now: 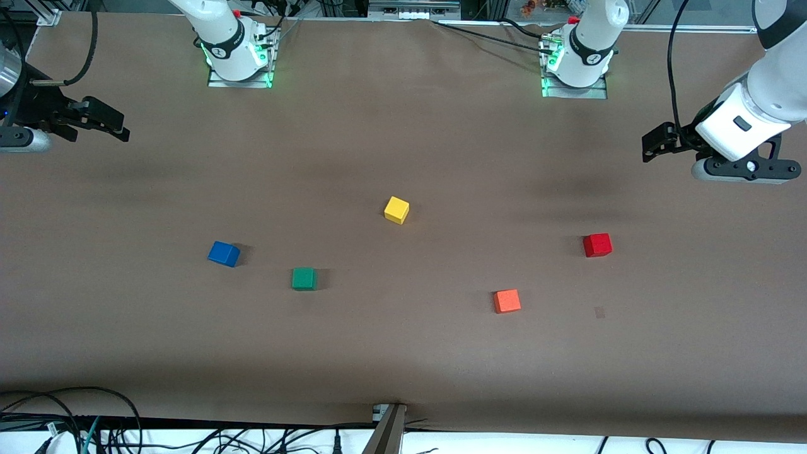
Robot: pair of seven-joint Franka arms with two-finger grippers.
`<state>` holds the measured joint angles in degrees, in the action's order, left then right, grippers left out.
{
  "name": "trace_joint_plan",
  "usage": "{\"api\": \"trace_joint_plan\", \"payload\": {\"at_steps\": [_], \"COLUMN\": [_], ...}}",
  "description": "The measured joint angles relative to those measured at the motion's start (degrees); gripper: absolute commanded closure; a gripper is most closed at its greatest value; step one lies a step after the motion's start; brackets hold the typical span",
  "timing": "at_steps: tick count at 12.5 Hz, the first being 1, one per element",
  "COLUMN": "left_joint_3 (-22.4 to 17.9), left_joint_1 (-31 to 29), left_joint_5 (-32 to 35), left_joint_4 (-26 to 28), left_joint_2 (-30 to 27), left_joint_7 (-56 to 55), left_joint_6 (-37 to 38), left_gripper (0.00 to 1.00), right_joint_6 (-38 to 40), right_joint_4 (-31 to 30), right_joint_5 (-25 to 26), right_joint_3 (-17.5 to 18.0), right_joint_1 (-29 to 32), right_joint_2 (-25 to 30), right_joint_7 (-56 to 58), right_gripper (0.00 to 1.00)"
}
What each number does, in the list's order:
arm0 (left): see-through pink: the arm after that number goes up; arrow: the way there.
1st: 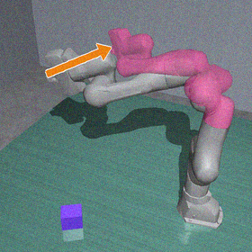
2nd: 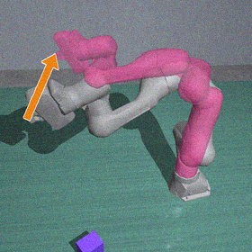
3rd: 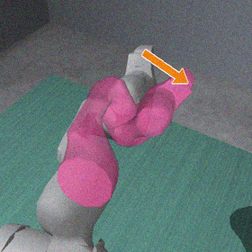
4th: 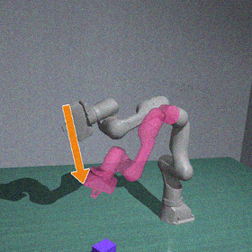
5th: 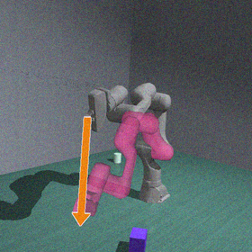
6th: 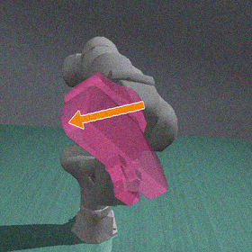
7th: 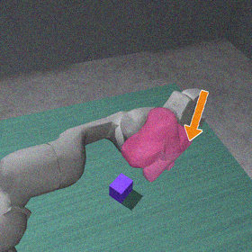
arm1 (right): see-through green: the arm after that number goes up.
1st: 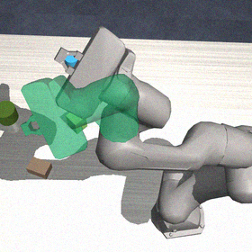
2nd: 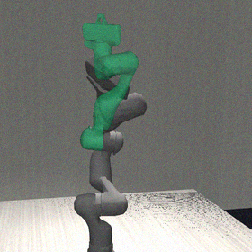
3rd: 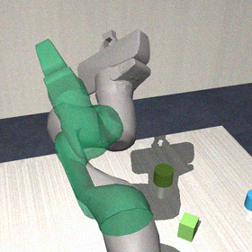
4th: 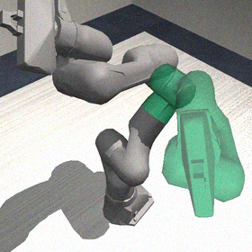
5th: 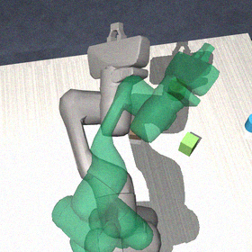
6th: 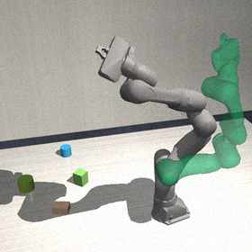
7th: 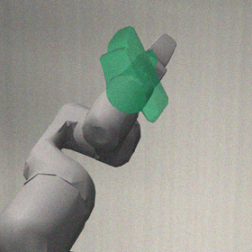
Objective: Pass red block to right arm, stack on blue
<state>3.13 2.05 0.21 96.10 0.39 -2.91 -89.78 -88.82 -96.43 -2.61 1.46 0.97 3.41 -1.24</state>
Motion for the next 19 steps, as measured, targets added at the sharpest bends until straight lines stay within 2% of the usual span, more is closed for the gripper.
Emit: {"api": "trace_joint_plan", "payload": {"at_steps": [8, 14, 19], "left_joint_3": [0.01, -0.03, -0.24], "left_joint_1": [-0.03, -0.18, -1.13], "left_joint_5": [0.0, 0.02, 0.05], "left_joint_4": [-0.76, -3.56, -3.82], "left_joint_2": [2.45, 7.77, 12.44], "left_joint_7": [0.04, 0.04, 0.05], "left_joint_6": [-1.12, -1.18, -1.14], "left_gripper": [0.0, 0.0, 0.0], "right_joint_6": [0.01, 0.01, 0.01], "right_joint_4": [0.0, 0.01, 0.01], "right_joint_5": [0.0, 0.0, 0.0], "right_joint_3": [0.0, -0.01, -0.04], "right_joint_1": [0.0, 0.0, 0.02], "right_joint_2": [0.0, -0.01, -0.01], "right_joint_7": [-0.08, -0.09, -0.13], "right_gripper": [0.0, 0.0, 0.0]}}
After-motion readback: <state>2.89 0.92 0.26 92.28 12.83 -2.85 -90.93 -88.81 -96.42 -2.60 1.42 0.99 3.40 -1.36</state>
